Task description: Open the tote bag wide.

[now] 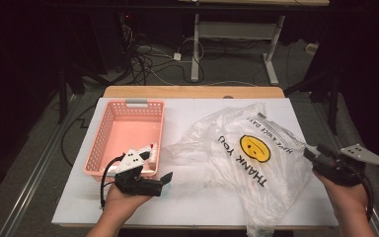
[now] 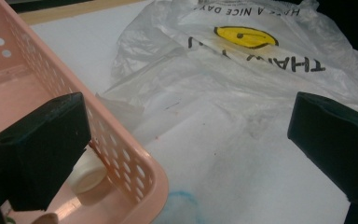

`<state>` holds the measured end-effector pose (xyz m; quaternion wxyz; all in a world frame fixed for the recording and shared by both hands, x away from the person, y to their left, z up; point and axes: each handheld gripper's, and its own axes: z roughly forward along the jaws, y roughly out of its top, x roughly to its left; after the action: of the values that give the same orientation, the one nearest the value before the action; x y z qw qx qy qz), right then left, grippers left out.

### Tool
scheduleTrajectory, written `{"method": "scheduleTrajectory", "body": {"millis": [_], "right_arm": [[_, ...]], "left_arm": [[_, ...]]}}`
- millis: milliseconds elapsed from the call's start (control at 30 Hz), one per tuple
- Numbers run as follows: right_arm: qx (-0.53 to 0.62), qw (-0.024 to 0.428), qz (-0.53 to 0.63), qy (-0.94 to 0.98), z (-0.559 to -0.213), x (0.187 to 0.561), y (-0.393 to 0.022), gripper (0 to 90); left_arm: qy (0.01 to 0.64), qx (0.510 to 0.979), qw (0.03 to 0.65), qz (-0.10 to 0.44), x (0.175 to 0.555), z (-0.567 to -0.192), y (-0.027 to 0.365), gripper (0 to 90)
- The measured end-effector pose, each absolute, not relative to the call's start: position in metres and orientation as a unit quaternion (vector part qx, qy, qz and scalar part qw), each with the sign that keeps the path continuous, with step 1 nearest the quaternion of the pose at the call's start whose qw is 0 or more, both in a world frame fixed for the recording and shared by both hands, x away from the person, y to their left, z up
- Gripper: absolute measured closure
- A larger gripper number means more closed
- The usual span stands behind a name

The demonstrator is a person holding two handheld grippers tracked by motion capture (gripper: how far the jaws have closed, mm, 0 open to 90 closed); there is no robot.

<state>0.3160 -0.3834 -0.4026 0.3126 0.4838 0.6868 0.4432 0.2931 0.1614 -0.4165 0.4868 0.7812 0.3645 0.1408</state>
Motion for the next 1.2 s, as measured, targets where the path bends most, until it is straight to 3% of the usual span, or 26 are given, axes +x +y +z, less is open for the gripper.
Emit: {"method": "scheduleTrajectory", "body": {"millis": [267, 500, 633, 867, 1000, 1200], "right_arm": [[0.431, 0.257, 0.468, 0.728, -0.422, 0.315, -0.318, 41.0], [0.403, 0.237, 0.468, 0.75, -0.424, 0.321, -0.284, 37.2], [0.376, 0.22, 0.476, 0.764, -0.425, 0.326, -0.261, 26.2], [0.35, 0.205, 0.48, 0.778, -0.425, 0.333, -0.241, 15.1], [0.341, 0.196, 0.475, 0.787, -0.428, 0.339, -0.227, 0.3], [0.331, 0.188, 0.475, 0.793, -0.432, 0.34, -0.218, 0.3]], "left_arm": [[0.36, 0.783, 0.486, 0.145, 0.289, -0.421, 0.165, 0.0], [0.362, 0.784, 0.483, 0.143, 0.289, -0.424, 0.166, 0.0], [0.365, 0.782, 0.484, 0.148, 0.288, -0.425, 0.167, 0.0], [0.364, 0.782, 0.482, 0.153, 0.287, -0.425, 0.168, 0.0], [0.365, 0.783, 0.478, 0.16, 0.287, -0.425, 0.169, 0.0], [0.365, 0.784, 0.473, 0.167, 0.286, -0.425, 0.169, 0.0]]}}
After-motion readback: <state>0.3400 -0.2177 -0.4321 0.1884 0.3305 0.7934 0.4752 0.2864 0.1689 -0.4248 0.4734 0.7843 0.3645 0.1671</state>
